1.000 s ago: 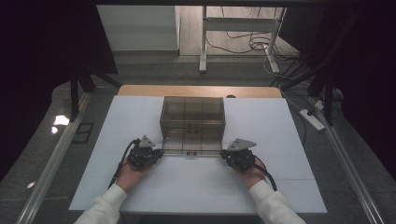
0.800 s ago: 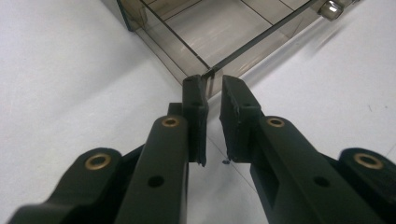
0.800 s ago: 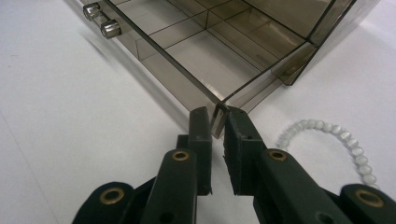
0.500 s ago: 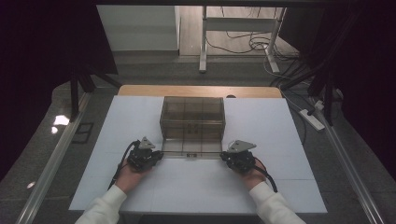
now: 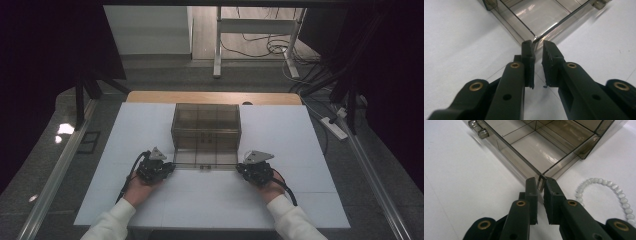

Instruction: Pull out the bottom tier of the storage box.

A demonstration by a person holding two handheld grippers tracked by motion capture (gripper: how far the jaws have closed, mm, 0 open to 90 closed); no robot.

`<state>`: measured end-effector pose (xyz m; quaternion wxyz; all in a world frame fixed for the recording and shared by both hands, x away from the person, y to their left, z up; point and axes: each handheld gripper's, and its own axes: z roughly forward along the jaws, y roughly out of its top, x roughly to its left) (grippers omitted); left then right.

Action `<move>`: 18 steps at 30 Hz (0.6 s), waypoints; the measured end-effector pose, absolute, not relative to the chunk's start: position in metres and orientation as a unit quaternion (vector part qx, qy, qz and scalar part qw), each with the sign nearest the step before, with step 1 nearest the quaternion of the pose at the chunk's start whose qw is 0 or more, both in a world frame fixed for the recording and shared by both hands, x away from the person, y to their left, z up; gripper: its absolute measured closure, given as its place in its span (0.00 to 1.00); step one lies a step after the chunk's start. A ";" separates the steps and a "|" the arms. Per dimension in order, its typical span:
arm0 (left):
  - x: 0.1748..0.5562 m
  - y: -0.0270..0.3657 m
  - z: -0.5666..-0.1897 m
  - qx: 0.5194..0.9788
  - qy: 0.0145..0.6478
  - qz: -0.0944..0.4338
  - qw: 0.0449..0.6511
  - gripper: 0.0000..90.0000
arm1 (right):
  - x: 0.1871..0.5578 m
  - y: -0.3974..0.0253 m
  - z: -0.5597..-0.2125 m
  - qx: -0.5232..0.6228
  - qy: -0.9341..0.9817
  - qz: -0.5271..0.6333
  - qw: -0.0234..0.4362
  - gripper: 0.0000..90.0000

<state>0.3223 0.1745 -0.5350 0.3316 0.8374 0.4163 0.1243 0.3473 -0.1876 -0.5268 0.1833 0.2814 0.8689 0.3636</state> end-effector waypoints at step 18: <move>0.320 0.178 -0.531 0.823 0.423 0.116 0.361 0.36 | 0.347 -0.198 -0.517 0.270 0.858 0.396 0.184 0.53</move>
